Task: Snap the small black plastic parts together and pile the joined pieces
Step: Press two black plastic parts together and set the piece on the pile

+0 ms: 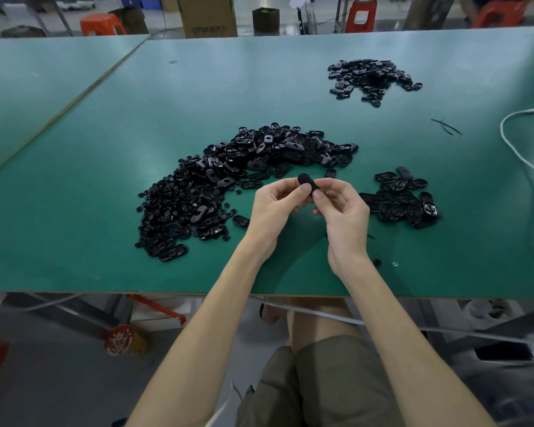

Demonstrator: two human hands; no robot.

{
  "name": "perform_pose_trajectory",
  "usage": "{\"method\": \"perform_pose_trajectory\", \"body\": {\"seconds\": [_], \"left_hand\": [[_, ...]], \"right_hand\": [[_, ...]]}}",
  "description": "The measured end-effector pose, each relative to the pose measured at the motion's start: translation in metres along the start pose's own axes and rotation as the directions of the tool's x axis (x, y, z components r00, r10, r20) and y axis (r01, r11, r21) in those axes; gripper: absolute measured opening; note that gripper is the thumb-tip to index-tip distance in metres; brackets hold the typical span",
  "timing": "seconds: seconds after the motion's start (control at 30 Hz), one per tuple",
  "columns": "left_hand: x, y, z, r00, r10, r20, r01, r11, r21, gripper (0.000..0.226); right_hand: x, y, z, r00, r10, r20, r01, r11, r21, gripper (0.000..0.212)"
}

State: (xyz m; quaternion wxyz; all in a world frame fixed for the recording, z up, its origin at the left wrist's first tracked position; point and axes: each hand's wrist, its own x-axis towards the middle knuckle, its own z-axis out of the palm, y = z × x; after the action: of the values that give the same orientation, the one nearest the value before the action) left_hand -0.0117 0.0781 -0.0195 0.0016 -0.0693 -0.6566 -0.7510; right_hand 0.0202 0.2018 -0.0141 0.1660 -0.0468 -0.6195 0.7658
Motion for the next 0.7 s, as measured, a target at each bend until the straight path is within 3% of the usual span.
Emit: {"method": "perform_pose_trajectory", "body": {"seconds": [0.43, 0.7], "left_hand": [[-0.0041, 0.0049, 0.0057, 0.999, 0.017, -0.042, -0.015, 0.999, 0.037, 0.015], [-0.004, 0.0052, 0.0053, 0.998, 0.015, -0.059, -0.018, 0.998, -0.055, 0.01]], "right_hand": [[-0.0017, -0.001, 0.0013, 0.999, 0.04, 0.002, -0.04, 0.999, 0.016, 0.014], [-0.0017, -0.0004, 0.0023, 0.998, 0.045, -0.038, -0.044, 0.999, 0.007, 0.01]]}}
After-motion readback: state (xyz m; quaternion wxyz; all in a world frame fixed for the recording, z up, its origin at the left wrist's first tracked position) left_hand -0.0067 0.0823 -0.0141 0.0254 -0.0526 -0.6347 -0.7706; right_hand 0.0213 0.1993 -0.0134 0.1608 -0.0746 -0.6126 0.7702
